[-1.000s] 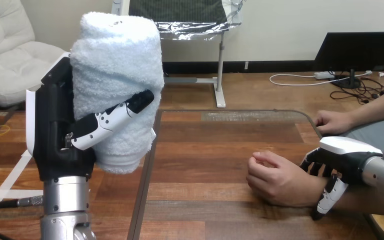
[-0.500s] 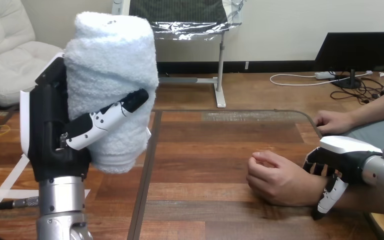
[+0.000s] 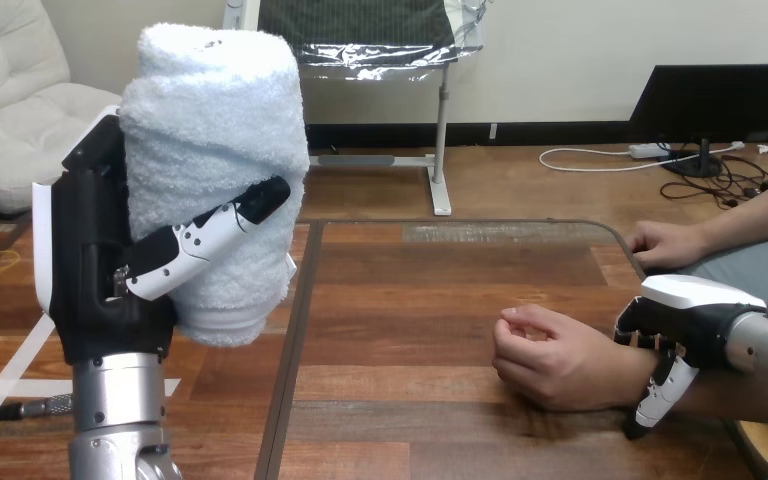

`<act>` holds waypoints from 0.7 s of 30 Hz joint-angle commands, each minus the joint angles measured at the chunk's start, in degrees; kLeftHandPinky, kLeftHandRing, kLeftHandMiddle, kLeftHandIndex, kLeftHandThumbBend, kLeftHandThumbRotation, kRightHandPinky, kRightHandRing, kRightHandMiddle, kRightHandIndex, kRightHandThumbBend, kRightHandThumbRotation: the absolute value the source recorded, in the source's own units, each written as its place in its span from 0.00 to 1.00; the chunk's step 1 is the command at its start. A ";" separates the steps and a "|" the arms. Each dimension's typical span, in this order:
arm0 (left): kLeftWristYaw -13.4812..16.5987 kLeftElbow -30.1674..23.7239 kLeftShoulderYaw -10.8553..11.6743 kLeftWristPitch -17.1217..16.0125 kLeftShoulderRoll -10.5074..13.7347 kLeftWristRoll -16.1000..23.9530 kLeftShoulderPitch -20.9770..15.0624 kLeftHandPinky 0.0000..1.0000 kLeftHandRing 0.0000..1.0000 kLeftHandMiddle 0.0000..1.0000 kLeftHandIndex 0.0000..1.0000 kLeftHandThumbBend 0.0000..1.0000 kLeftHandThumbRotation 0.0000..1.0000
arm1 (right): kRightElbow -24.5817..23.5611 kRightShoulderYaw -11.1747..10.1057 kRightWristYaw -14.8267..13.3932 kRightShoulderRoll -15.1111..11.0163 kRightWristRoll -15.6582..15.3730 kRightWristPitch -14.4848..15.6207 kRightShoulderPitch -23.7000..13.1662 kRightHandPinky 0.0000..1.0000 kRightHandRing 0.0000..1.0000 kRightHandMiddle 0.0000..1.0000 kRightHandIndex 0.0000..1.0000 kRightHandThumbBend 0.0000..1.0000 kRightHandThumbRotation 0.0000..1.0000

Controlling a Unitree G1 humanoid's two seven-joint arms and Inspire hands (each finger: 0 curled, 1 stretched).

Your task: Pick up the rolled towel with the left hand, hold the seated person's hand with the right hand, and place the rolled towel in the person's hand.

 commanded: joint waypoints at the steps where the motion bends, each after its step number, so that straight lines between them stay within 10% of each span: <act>1: -0.15 -1.19 -0.24 -0.78 -0.03 -0.81 -4.74 0.18 0.25 0.33 0.39 0.50 0.00 | 3.22 2.07 0.54 -0.06 -1.30 0.57 0.83 0.44 0.52 0.53 0.51 0.93 0.00; 21: 0.39 -0.85 -0.27 -0.79 -0.08 0.21 -4.91 0.19 0.25 0.33 0.39 0.51 0.00 | 3.69 0.95 1.20 -0.07 0.24 0.95 0.29 0.38 0.50 0.56 0.44 0.91 0.00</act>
